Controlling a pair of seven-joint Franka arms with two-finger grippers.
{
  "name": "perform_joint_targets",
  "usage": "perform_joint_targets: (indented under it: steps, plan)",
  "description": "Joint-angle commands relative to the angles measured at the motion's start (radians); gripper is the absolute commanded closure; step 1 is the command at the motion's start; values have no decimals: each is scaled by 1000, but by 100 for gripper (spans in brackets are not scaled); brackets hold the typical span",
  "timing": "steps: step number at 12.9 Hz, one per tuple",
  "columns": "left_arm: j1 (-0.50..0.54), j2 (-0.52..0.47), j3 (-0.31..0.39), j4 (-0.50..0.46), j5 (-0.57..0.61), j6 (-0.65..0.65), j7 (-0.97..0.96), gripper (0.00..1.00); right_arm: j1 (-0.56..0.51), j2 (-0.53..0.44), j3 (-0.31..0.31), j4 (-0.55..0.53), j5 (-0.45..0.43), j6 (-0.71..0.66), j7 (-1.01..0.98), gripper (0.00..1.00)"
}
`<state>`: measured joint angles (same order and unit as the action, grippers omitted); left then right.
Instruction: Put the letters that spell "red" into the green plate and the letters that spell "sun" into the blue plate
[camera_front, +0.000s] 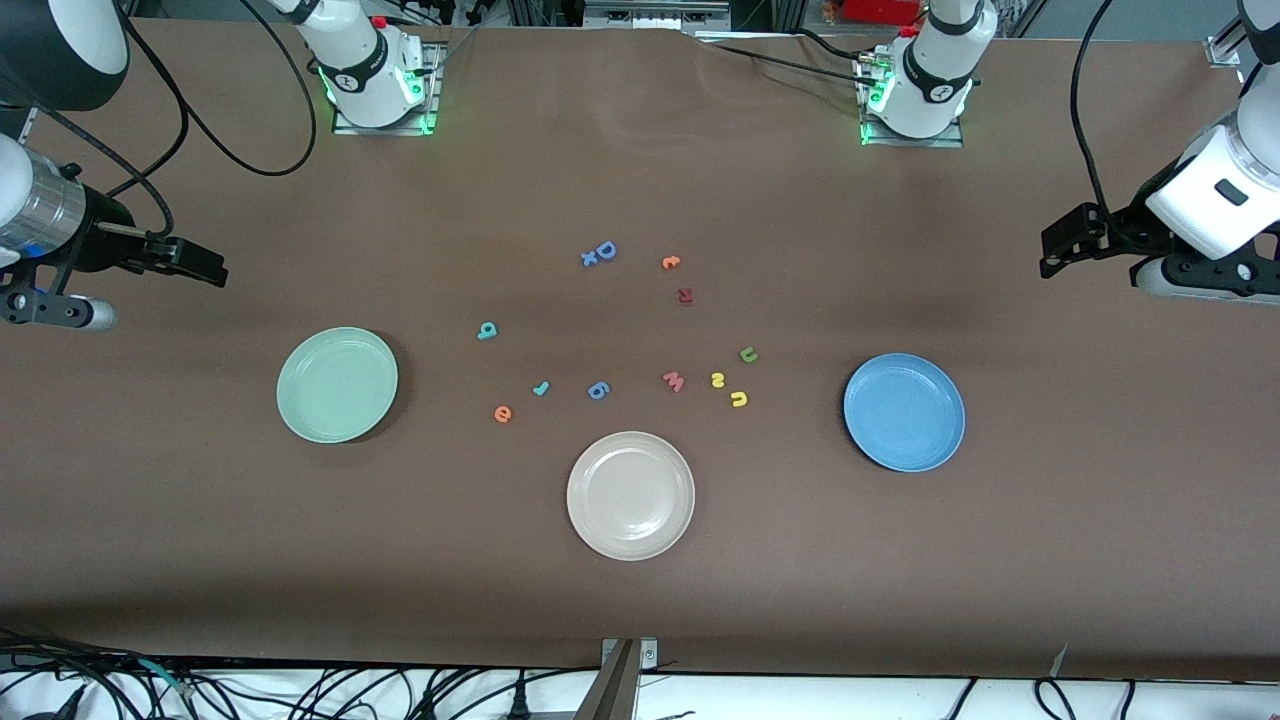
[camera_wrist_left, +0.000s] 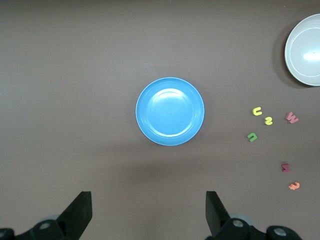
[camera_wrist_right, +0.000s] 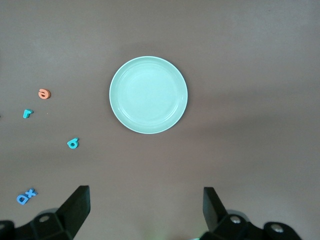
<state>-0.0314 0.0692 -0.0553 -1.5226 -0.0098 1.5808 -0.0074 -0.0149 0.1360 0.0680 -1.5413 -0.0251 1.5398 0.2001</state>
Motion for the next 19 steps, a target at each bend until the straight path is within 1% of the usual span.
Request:
perform_joint_targets:
  steps: [1,2,3,19]
  plan:
    - [2,-47,-8,-43,13,-7,47,0,-10,-1,3,9,16,-15,-13,0]
    - [2,-67,-17,-68,17,-2,47,0,-10,-1,3,9,16,-15,-14,0]
    - [2,-69,-26,-70,19,-2,44,0,-10,1,3,9,14,-15,-16,0]
    - [5,-63,-23,-62,16,-5,46,0,-8,1,4,9,14,-13,-13,0]
